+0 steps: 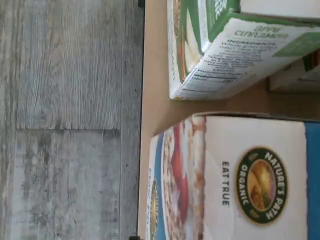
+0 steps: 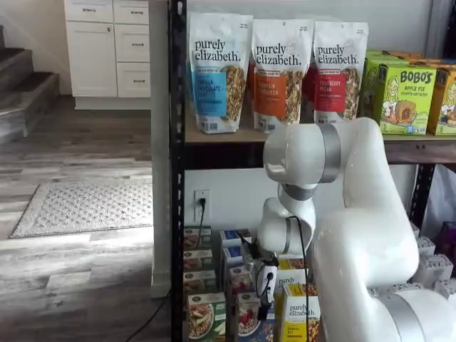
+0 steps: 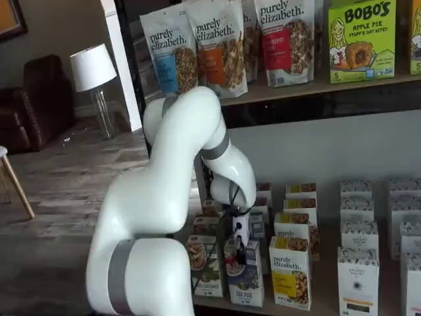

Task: Pick up the blue and white box that is on the bottom shelf, the second box from the left

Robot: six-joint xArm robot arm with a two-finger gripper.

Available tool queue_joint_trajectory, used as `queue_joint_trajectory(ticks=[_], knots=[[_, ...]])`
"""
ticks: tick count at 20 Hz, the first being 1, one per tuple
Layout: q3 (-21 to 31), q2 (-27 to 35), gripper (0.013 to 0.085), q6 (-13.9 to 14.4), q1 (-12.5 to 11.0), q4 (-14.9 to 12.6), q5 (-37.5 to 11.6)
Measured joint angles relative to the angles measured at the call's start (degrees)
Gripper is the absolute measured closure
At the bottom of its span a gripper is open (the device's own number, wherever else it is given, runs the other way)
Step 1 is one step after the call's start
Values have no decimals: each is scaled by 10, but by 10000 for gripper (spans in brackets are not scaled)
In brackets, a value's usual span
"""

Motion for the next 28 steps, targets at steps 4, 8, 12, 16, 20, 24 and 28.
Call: queue_joint_trajectory(ticks=[4,8,12,16,20,24,28], knots=[[-3,3,130,5,0,-6,4],[-6,5,210,11,-1,-13,8],[-6,5,290,9,-2,-11,11],[-4,4,330,9,-2,-13,9],[-1,3,370,10,-2,-13,5],[0,2,490,10,-1,-13,9],[6,-1,530,12,1,-12,1]])
